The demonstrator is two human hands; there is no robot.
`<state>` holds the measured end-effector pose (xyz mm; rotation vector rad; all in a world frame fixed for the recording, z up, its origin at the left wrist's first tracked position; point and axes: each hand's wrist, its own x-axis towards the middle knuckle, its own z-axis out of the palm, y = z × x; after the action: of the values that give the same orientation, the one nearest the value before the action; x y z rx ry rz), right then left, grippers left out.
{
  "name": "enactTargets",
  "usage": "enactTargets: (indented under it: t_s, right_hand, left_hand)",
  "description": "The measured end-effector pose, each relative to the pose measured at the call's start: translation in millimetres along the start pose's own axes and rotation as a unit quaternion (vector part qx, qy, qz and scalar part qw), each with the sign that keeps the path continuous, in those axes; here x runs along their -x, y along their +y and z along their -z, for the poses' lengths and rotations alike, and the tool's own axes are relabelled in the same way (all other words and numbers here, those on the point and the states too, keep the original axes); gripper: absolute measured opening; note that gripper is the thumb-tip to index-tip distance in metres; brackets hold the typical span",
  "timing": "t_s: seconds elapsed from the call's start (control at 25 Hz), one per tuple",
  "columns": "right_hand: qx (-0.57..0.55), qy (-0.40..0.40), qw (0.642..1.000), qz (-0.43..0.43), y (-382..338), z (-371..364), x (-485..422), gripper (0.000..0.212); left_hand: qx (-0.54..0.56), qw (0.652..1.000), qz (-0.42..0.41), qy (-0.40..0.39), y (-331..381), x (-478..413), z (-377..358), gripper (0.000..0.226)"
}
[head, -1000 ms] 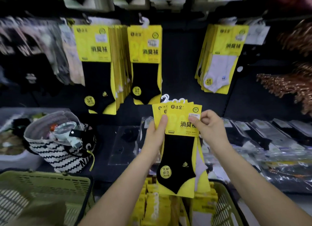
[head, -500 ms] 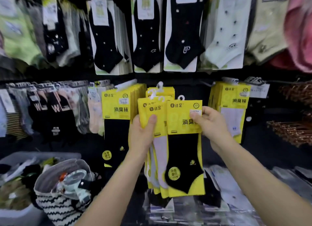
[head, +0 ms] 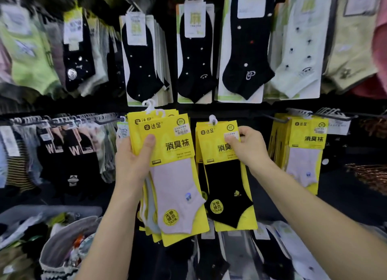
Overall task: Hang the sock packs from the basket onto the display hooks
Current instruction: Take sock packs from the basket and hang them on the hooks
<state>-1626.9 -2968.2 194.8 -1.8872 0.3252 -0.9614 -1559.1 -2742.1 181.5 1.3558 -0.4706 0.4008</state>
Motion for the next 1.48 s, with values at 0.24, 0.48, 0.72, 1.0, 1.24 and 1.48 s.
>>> enactTargets:
  t_s: [0.24, 0.48, 0.72, 1.0, 1.24, 1.48]
  right_hand:
    - [0.058, 0.003, 0.998, -0.027, 6, -9, 6, 0.009]
    - [0.047, 0.009, 0.996, 0.071, -21, 2, 34, 0.024]
    - [0.021, -0.017, 0.998, 0.061, -34, -1, 45, 0.034]
    - [-0.027, 0.013, 1.0, -0.002, 0, 23, 34, 0.012]
    - [0.003, 0.034, 0.999, -0.026, 7, 19, 8, 0.018]
    - [0.09, 0.027, 0.995, 0.027, 3, -4, 3, 0.023]
  left_hand:
    - [0.056, 0.998, 0.021, -0.012, 0, 8, -6, 0.005]
    - [0.072, 0.996, 0.008, -0.043, 1, 14, -21, 0.012]
    - [0.048, 0.992, 0.0, -0.115, -1, 25, -42, 0.006]
    - [0.061, 0.998, -0.008, -0.032, -14, 16, -28, 0.02]
    - [0.033, 0.999, -0.015, -0.025, -7, 4, -14, 0.019]
    - [-0.012, 0.998, -0.02, -0.054, -8, 2, -16, 0.034]
